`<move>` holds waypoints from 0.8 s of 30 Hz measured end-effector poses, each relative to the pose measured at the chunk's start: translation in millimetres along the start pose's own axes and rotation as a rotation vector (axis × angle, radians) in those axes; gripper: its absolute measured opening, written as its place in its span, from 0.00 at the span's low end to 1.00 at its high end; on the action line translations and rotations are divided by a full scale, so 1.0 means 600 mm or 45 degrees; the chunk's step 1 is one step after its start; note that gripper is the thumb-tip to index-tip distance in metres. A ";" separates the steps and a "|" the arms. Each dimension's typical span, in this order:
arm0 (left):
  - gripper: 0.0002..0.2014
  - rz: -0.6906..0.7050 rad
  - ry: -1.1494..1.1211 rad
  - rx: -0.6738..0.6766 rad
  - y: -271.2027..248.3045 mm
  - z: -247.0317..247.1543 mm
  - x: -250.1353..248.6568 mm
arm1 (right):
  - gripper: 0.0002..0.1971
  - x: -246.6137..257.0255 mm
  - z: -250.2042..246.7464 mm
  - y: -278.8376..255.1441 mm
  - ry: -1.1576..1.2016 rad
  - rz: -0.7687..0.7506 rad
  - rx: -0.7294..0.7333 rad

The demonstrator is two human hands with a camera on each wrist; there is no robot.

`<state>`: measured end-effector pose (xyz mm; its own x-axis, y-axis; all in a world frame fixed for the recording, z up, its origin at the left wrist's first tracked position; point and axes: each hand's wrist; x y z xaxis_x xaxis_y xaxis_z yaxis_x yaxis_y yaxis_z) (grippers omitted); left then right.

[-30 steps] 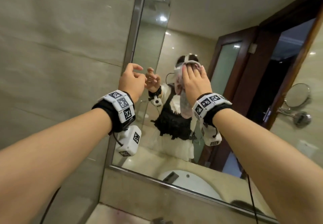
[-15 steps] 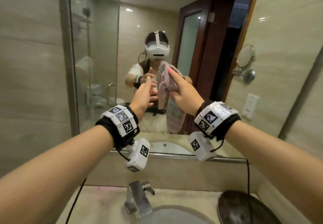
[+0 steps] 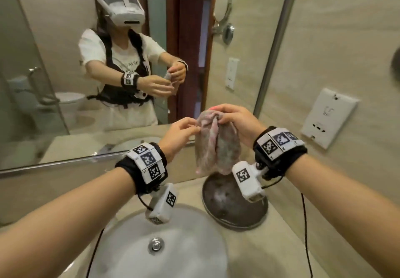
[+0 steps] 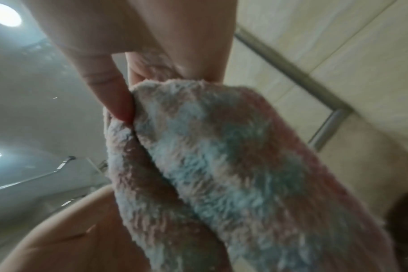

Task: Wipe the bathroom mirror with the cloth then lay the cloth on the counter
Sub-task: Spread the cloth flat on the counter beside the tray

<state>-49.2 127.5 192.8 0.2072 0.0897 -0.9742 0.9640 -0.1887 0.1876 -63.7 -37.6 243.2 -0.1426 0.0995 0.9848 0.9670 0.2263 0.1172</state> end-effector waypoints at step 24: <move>0.20 0.000 0.530 0.499 0.035 0.237 0.110 | 0.09 -0.213 -0.253 -0.100 -0.118 0.721 0.006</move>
<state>-39.3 -9.2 114.6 0.3318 0.4522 -0.8279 0.8463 -0.5303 0.0496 -71.1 -211.2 130.0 0.3792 0.2910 0.8783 0.8970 0.1172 -0.4261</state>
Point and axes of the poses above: each hand's wrist, its own y-axis towards the middle knuckle, its own z-axis out of the palm, x = y × z, and after that the axes turned 2 degrees about z, right-handed
